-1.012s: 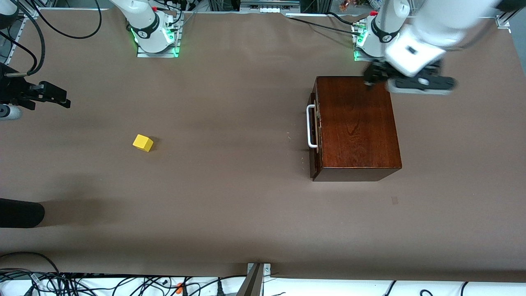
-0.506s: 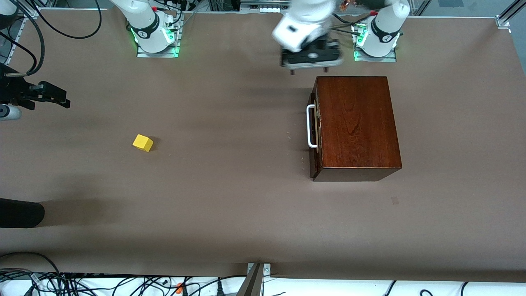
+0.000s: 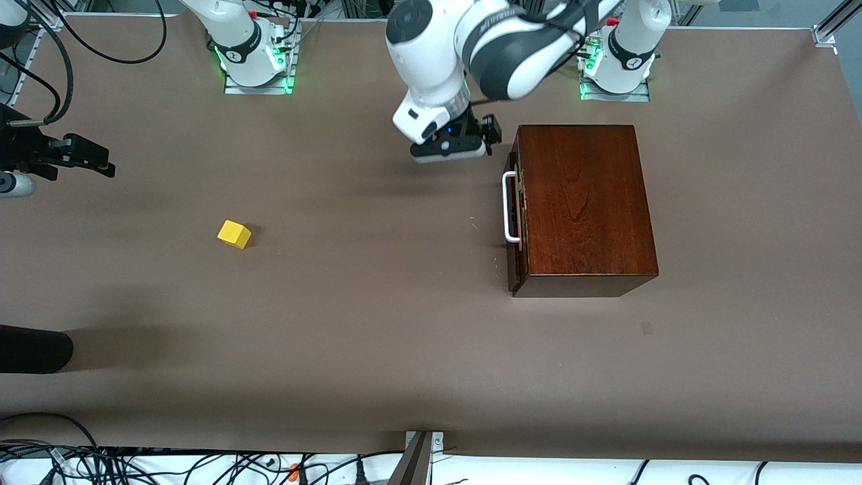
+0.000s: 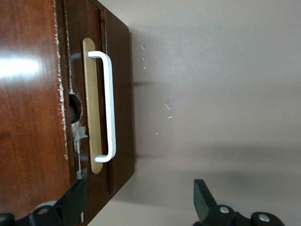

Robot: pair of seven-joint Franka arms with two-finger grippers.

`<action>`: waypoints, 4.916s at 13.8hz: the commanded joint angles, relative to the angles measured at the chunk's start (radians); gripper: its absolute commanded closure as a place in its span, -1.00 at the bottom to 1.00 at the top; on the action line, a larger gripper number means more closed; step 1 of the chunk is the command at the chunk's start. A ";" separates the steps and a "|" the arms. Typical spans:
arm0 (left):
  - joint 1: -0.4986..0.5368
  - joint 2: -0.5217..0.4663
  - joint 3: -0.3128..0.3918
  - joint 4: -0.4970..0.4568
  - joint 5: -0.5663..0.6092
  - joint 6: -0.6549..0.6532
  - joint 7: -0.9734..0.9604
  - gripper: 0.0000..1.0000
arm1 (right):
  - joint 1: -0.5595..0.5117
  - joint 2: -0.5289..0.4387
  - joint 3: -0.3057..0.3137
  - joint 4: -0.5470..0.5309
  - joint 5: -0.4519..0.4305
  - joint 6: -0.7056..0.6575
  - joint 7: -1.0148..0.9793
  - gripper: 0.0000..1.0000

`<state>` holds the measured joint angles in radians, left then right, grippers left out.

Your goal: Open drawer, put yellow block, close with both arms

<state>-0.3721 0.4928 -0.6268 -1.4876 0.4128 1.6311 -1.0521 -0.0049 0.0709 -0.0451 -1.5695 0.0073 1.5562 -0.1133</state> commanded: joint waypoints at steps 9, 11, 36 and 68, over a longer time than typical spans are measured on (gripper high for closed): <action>0.113 0.064 -0.001 -0.115 0.060 0.130 0.115 -1.00 | -0.013 0.010 0.008 0.023 0.000 -0.021 -0.005 -1.00; 0.111 0.082 0.001 -0.115 0.061 0.135 0.115 -1.00 | -0.013 0.010 0.008 0.025 0.000 -0.019 -0.005 -1.00; 0.081 0.202 0.013 -0.040 0.077 0.242 0.063 -1.00 | -0.013 0.010 0.008 0.025 0.000 -0.034 -0.002 -1.00; -0.235 0.406 0.122 0.346 0.073 0.245 -0.086 -1.00 | -0.012 0.013 -0.019 0.025 0.039 -0.087 -0.023 -1.00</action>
<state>-0.5612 0.8353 -0.4988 -1.2406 0.4760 1.8464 -1.1173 -0.0102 0.0725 -0.0685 -1.5692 0.0301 1.4857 -0.1279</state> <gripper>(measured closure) 0.000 0.000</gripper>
